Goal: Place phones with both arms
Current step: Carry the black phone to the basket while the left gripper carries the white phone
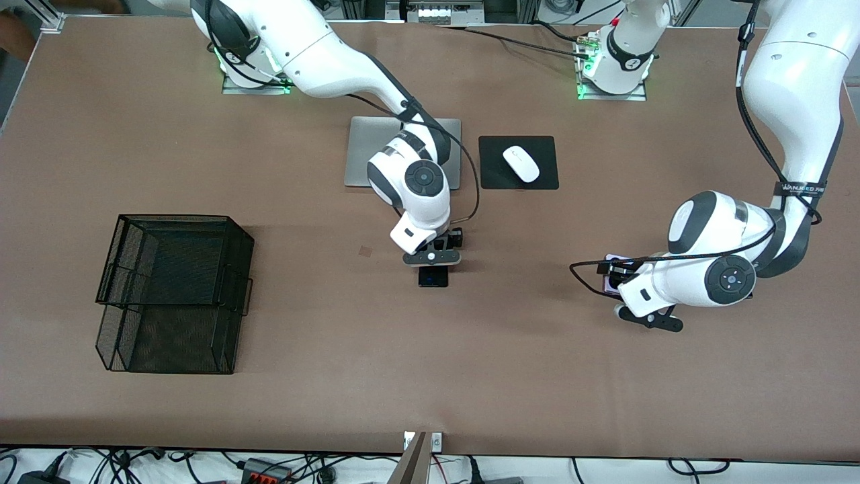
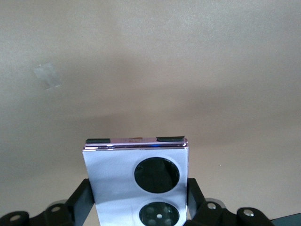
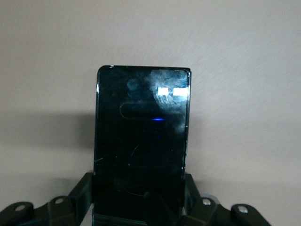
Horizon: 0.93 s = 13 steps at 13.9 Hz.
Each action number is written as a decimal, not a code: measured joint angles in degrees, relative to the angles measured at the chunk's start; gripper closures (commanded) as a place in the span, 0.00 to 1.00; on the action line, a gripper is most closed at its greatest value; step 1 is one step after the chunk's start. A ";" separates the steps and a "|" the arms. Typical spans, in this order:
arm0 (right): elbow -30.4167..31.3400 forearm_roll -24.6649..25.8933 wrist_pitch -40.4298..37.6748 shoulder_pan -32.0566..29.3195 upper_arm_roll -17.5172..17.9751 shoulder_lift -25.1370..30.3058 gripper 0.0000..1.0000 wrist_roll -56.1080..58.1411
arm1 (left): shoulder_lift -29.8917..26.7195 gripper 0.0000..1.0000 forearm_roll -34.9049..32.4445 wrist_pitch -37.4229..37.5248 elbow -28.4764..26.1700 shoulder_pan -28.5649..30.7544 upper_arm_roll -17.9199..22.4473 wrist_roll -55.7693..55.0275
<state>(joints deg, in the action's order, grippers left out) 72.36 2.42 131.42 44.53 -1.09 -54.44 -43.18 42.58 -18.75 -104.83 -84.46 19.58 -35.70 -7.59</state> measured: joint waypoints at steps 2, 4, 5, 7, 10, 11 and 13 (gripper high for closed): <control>-1.32 0.04 -4.39 -1.06 -1.02 2.80 0.68 0.18 | 0.04 0.69 0.02 0.05 0.00 0.04 0.00 -0.07; -1.65 0.07 -9.42 -3.81 -1.38 7.07 0.68 2.58 | 0.08 0.70 0.03 0.08 0.00 0.04 0.00 -0.11; -1.61 0.07 -12.20 -5.78 -1.43 9.28 0.68 4.40 | 0.10 0.72 0.09 0.08 0.00 0.02 -0.13 -0.10; -1.38 0.07 -19.11 -10.65 -1.45 13.47 0.68 9.73 | 0.17 0.73 0.64 0.09 -0.03 -0.86 -1.17 -0.30; -0.48 0.07 -27.59 -18.16 -1.45 17.91 0.68 20.35 | 0.52 0.73 1.08 0.05 -0.07 -7.07 -2.10 -6.10; 0.21 0.07 -29.47 -20.49 -1.48 18.92 0.68 23.81 | 1.07 0.73 1.12 -0.58 -0.13 -10.18 -2.11 -8.83; 2.99 0.07 -31.74 -24.95 -1.46 21.01 0.68 30.03 | 2.93 0.75 1.12 -5.32 -0.23 -16.23 -1.98 -15.84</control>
<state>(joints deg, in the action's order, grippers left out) 75.35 2.49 99.68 19.57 -2.55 -33.43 -13.15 45.52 -17.63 -110.15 -84.69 3.36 -37.68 -23.43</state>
